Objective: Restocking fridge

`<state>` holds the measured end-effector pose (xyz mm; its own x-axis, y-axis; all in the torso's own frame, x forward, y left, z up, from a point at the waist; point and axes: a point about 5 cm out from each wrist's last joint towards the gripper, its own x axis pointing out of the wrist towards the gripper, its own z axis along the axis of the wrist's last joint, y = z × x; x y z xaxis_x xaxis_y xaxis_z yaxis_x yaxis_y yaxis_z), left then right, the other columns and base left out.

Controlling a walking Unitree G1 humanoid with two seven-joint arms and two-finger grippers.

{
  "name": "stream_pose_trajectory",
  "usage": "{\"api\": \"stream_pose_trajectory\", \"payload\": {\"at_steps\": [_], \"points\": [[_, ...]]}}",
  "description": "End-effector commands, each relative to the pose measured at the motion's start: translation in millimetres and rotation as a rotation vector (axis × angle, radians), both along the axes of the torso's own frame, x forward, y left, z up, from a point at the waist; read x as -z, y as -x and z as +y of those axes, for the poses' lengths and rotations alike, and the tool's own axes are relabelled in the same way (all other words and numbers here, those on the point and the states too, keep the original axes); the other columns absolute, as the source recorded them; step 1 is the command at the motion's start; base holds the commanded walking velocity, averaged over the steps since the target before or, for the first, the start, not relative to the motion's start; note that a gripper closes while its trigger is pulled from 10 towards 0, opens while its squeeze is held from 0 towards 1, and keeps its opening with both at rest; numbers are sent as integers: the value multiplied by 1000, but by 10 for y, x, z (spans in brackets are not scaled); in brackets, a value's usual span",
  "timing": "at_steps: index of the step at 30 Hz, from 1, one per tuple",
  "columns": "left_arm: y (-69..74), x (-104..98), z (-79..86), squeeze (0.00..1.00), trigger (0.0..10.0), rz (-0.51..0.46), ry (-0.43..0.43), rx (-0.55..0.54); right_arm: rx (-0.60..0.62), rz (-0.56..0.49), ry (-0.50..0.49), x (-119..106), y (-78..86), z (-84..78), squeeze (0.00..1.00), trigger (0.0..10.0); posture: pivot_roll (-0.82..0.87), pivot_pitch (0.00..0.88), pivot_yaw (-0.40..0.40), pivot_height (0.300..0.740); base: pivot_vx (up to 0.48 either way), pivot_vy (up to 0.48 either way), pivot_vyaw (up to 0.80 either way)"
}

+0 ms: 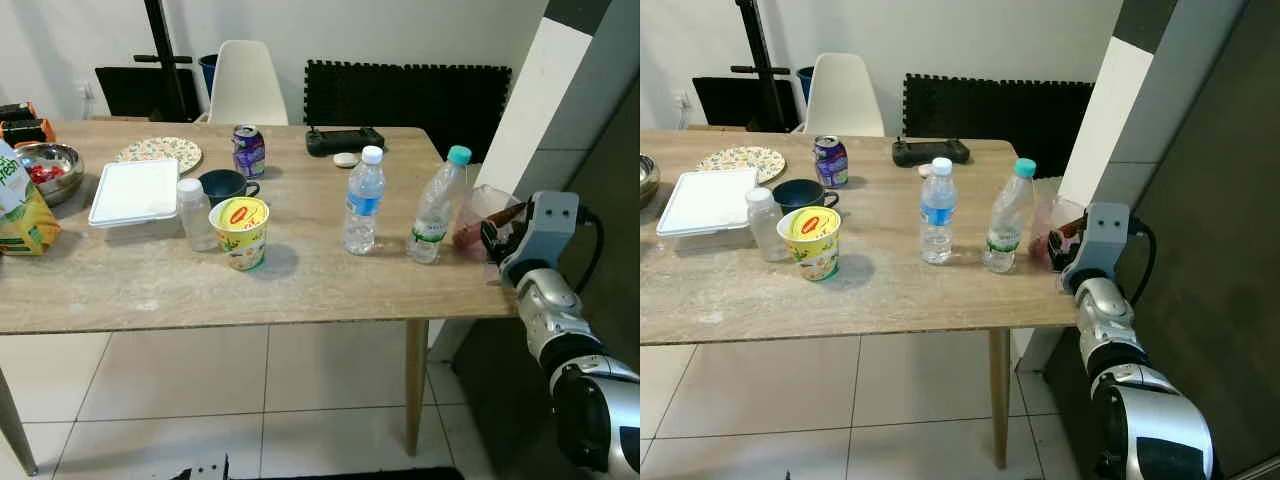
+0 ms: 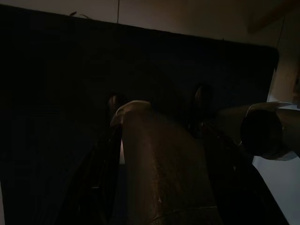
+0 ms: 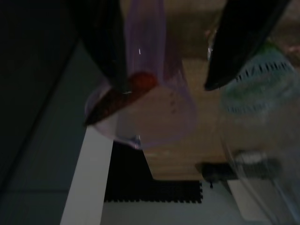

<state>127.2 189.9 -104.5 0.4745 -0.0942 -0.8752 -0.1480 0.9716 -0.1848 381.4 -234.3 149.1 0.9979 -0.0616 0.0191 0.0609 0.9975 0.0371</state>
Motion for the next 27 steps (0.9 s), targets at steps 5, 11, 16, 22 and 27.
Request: {"api": "stream_pose_trajectory", "payload": {"at_steps": [5, 11, 16, 22, 27], "points": [[158, 52, -33, 0, 10000, 45, 15, -7, 17, -6, 0, -42, 2, -80, 1000, 10000, 79, 5, -108, 740, 0, 0, 0], [242, 65, 15, 0, 10000, 56, 10, -6, 43, -1, 8, -23, 26, -136, 1000, 10000, 87, 40, -96, 740, 0, 0, 0], [303, 73, 57, 0, 10000, 68, 2, -6, 64, 10, -12, 15, 55, -192, 1000, 10000, 92, 56, -92, 740, 0, 0, 0], [364, 83, 79, 0, 10000, 77, 0, -5, 61, 42, -43, 100, 91, -214, 0, 10000, 99, 73, -93, 740, 0, 0, 0], [381, 84, 83, 0, 10000, 76, 2, -10, 67, 51, -41, 118, 95, -214, 0, 10000, 107, 82, -101, 740, 0, 0, 0]]}}
